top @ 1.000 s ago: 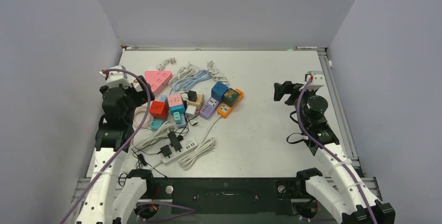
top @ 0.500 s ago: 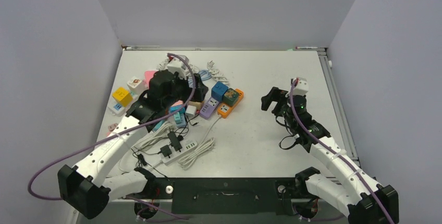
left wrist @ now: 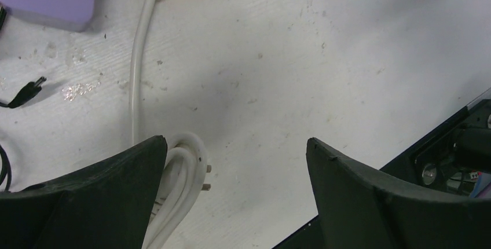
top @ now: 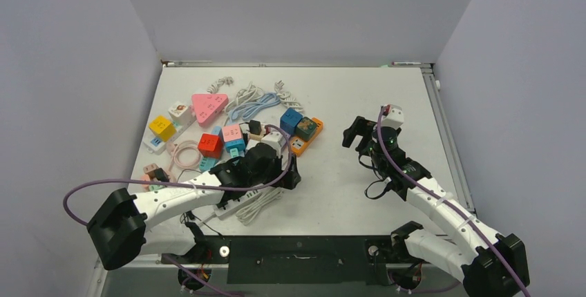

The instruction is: Pull the plug off the socket

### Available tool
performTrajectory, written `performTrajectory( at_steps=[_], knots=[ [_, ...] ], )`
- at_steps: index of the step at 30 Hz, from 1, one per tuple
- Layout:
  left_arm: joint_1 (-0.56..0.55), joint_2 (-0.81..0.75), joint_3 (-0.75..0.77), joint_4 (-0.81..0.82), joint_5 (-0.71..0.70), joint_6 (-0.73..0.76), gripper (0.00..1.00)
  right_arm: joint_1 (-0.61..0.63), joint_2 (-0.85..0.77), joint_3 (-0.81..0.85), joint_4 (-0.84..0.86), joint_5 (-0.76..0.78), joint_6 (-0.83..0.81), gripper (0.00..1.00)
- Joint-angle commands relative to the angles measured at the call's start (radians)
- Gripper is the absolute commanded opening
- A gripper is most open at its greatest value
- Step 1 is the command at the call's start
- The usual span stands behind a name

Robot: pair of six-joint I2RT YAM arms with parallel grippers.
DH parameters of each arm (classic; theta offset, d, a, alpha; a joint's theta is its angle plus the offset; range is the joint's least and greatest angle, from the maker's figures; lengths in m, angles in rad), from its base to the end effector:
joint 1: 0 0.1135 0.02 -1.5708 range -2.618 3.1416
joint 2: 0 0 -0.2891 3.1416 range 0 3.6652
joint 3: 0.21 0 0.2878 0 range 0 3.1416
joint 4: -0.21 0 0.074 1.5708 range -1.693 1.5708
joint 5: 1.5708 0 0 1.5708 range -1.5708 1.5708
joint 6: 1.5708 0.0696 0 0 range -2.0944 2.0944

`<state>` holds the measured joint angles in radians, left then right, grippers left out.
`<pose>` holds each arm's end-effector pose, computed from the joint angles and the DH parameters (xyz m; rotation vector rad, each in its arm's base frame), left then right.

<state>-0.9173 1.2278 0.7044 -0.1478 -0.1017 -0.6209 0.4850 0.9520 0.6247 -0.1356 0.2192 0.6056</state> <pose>0.1933 -0.2408 0.2079 0.2882 2.3194 -0.6991 0.2416 0.1102 0.2519 0.2627 2.0365 0.4645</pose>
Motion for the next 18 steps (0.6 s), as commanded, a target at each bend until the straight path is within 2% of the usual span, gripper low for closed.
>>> performTrajectory(
  at_steps=[1, 7, 14, 18],
  knots=[
    [-0.008, -0.028, -0.039, -0.009, -0.047, -0.069, 0.85, 0.000, -0.005, 0.009, 0.069, 0.036, -0.021, 0.90],
    [-0.009, -0.075, -0.058, -0.051, -0.069, -0.026, 0.82, -0.001, -0.008, -0.001, 0.077, 0.042, -0.022, 0.90],
    [-0.009, 0.025, -0.014, -0.086, -0.042, -0.009, 0.57, -0.001, -0.025, -0.003, 0.064, 0.032, -0.024, 0.90],
    [-0.011, 0.042, -0.022, -0.066, -0.039, -0.009, 0.55, -0.002, -0.052, -0.013, 0.056, 0.043, -0.026, 0.90]
  ],
)
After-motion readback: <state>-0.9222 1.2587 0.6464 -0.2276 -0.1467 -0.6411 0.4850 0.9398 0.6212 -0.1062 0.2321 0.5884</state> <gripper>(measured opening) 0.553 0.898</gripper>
